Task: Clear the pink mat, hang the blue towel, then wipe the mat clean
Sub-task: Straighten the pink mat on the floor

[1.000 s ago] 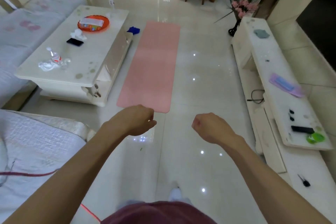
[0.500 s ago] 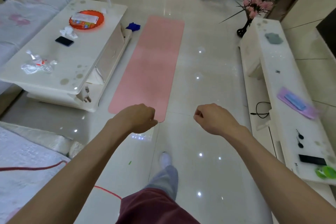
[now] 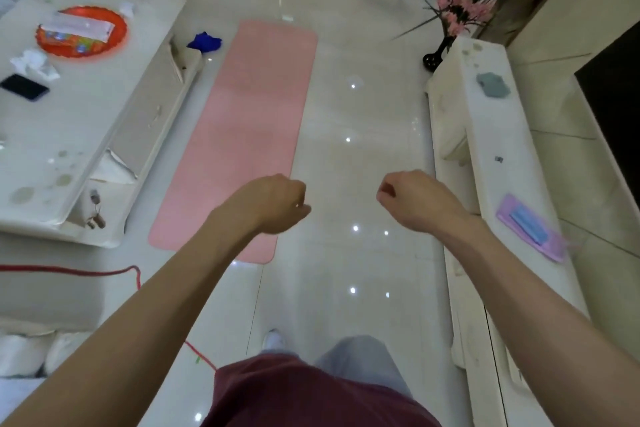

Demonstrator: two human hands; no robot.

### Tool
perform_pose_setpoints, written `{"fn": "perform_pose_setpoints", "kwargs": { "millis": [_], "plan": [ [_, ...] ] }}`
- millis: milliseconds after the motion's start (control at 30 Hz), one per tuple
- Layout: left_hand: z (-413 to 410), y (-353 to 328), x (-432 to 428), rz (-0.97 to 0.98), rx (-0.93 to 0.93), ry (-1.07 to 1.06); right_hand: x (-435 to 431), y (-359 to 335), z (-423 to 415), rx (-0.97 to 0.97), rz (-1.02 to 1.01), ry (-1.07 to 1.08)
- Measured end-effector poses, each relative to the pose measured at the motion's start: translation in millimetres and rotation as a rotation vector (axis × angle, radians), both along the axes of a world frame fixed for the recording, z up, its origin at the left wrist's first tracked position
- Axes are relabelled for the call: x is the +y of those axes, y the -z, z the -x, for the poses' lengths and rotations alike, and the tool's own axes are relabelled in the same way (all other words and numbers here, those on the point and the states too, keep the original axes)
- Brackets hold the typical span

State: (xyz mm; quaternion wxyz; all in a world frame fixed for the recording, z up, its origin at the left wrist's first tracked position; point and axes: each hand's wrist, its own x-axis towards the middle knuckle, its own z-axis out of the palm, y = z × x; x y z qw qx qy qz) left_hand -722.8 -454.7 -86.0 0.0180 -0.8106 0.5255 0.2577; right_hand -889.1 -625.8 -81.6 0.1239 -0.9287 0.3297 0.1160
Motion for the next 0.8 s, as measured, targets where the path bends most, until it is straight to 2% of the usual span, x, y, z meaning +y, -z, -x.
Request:
{"fn": "perform_pose_setpoints", "kwargs": {
  "millis": [100,233,433,600,800],
  "plan": [
    [-25.5,8.3,-18.4,-0.097,0.012,-0.055,-30.5,12.0,-25.1,0.018,-0.029,-0.054],
    [-58.5,15.3,-47.4,-0.118,0.0,-0.199,-83.9,26.5,-69.4,0.031,-0.063,-0.149],
    [-81.2,15.4,-107.3,-0.073,-0.033,-0.452,-165.3,27.3,-145.9,0.048,-0.069,-0.397],
    [-79.3,9.6,-152.8,-0.049,0.022,-0.642,-215.0,12.6,-196.1,0.051,-0.057,-0.62],
    [-98.1,1.4,-191.7,-0.042,0.0,-0.77,-250.1,14.2,-245.2,0.035,-0.095,-0.752]
  ]
}}
